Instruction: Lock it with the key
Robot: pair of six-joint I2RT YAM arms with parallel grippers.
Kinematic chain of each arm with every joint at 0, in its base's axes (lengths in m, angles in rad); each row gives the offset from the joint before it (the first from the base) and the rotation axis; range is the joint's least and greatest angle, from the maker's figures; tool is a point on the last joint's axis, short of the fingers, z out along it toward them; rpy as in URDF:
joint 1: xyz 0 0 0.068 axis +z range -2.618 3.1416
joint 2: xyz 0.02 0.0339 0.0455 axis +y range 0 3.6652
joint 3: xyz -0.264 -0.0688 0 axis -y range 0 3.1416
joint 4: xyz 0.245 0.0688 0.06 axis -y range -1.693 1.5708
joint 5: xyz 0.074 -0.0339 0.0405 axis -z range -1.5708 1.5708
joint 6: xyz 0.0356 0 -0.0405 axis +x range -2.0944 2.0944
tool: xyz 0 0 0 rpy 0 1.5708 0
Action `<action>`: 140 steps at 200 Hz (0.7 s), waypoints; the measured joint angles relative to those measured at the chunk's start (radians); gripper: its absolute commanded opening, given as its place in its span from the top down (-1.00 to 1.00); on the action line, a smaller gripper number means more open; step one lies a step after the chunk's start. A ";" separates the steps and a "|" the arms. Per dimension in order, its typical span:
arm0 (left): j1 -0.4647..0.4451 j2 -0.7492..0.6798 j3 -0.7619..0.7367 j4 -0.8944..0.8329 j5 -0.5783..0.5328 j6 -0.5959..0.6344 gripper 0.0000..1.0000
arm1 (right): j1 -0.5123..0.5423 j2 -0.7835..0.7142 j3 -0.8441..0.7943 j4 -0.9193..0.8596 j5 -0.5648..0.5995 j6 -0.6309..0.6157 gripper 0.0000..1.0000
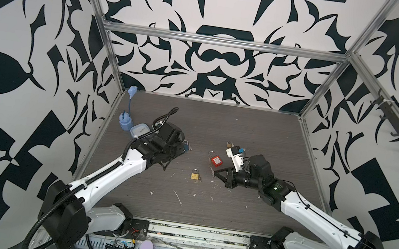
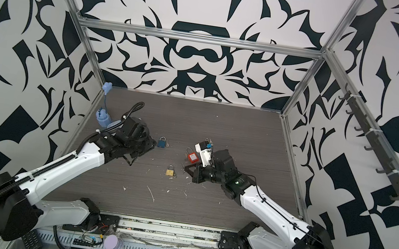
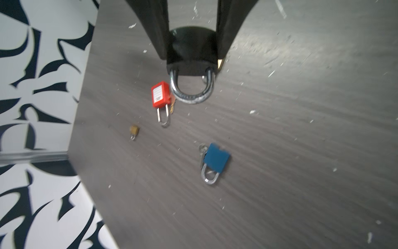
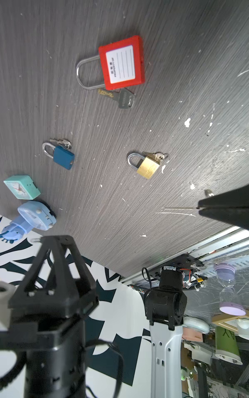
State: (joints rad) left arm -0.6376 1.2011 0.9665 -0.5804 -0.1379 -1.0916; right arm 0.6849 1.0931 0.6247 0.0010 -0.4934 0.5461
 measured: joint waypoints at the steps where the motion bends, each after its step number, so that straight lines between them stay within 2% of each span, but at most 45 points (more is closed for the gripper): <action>1: -0.003 -0.002 0.000 -0.005 -0.002 0.000 1.00 | 0.000 0.001 0.000 0.000 0.000 0.000 1.00; 40: -0.246 -0.018 -0.018 -0.257 -0.035 -0.053 1.00 | 0.000 0.057 0.002 -0.026 -0.016 0.001 1.00; 59: -0.324 0.000 -0.051 -0.325 -0.029 -0.080 1.00 | 0.005 0.064 0.002 -0.034 -0.029 0.005 1.00; 97: -0.367 0.061 -0.093 -0.336 -0.003 -0.085 1.00 | 0.030 0.057 -0.040 -0.029 -0.048 0.031 1.00; 140: -0.369 0.166 -0.146 -0.240 0.052 -0.063 1.00 | 0.069 0.082 -0.094 -0.012 -0.057 0.072 1.00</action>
State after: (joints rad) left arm -1.0065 1.3666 0.8207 -0.8204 -0.0856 -1.1542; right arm 0.7536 1.1748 0.5308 -0.0109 -0.5503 0.6186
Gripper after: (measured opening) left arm 0.328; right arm 0.047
